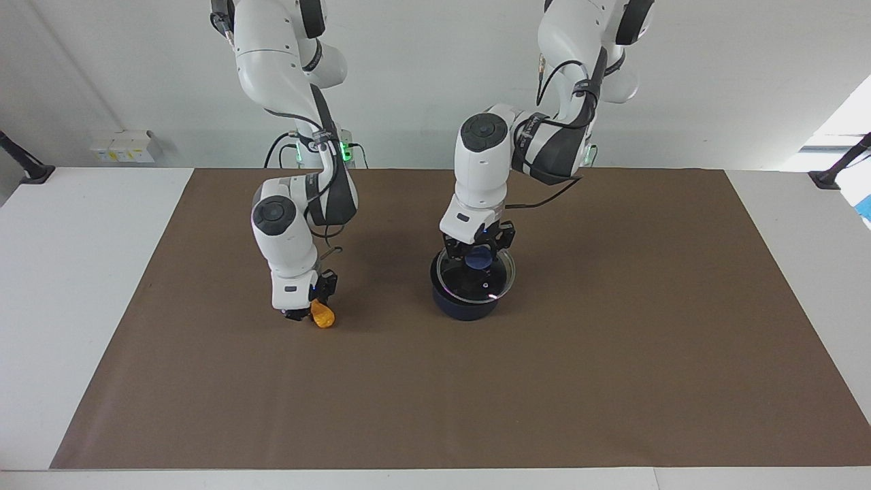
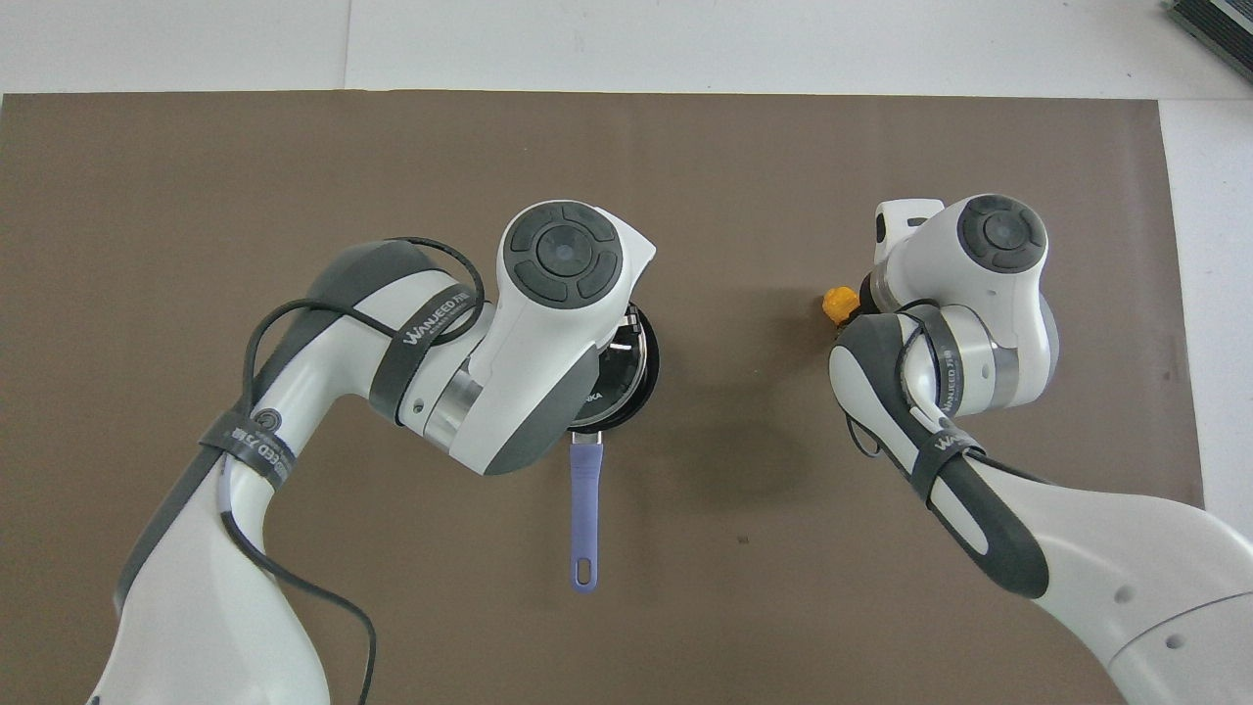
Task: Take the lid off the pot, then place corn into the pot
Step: 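Lift the glass lid off the pot with the left gripper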
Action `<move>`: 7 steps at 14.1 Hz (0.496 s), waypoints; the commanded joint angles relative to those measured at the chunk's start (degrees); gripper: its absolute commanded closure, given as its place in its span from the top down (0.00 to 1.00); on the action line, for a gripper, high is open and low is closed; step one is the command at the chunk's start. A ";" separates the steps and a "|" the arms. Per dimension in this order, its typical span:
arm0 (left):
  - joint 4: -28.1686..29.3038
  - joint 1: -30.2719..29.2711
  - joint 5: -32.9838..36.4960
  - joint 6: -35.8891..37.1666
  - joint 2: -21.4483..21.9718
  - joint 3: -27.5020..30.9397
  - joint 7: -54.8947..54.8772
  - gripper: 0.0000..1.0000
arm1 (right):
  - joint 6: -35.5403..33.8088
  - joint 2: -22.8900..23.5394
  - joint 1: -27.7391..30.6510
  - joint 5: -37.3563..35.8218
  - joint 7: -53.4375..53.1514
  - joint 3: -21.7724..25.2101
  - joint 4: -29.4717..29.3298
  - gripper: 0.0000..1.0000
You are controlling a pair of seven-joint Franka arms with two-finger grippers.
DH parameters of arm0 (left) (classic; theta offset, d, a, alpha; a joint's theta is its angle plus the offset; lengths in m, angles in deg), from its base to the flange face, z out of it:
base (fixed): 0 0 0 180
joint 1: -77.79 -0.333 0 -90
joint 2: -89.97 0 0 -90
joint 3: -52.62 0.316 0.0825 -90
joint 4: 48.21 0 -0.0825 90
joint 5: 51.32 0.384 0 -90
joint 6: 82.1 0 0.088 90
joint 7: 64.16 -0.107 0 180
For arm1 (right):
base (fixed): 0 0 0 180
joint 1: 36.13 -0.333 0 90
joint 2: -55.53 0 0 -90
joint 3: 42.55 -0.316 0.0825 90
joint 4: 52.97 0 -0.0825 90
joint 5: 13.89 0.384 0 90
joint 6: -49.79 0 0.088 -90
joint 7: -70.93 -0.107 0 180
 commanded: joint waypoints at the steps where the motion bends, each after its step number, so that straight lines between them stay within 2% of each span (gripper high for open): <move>1: -0.21 -3.54 -0.07 2.74 3.69 0.11 -6.04 0.00 | 0.50 -0.06 0.13 0.74 -1.62 -0.17 0.30 0.00; 7: 0.67 -12.41 -1.39 6.70 8.88 0.11 -16.50 0.00 | -13.55 -4.09 -0.93 0.82 -9.61 -0.43 -7.17 0.00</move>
